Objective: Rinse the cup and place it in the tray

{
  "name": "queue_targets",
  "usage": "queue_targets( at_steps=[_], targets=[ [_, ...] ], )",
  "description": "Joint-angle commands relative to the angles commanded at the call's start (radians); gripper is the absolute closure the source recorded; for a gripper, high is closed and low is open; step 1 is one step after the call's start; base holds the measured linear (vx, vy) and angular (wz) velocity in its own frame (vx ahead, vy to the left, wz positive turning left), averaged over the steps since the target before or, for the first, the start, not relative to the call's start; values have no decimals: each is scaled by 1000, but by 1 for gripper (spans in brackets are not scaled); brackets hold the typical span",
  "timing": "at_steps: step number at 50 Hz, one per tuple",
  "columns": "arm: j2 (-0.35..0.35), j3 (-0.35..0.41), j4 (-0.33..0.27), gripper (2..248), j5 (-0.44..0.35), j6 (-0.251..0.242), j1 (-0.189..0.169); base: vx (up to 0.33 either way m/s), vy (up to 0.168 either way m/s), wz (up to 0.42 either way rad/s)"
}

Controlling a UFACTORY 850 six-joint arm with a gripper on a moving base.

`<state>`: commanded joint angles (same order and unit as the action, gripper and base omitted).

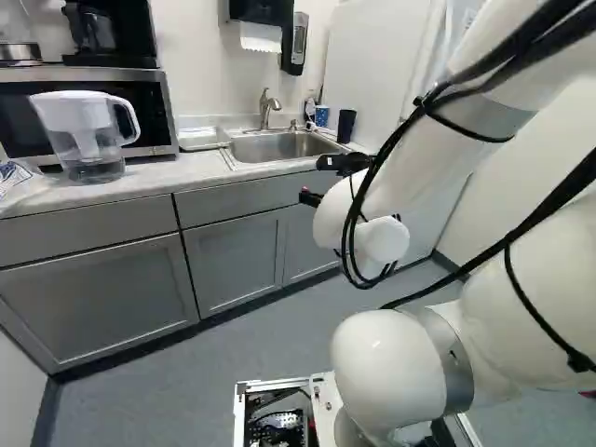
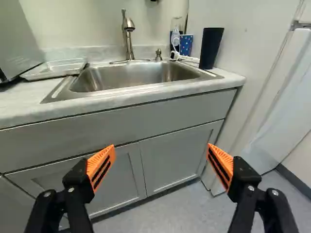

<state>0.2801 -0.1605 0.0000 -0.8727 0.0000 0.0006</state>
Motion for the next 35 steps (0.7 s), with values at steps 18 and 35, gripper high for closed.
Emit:
queue_targets(
  at_steps=[18, 35],
  targets=[
    [0, -45, 0, 3, 0, 0, 4, 0, 0, 0],
    [-2, -87, 0, 3, 0, 0, 10, 0, 0, 0]
  ],
)
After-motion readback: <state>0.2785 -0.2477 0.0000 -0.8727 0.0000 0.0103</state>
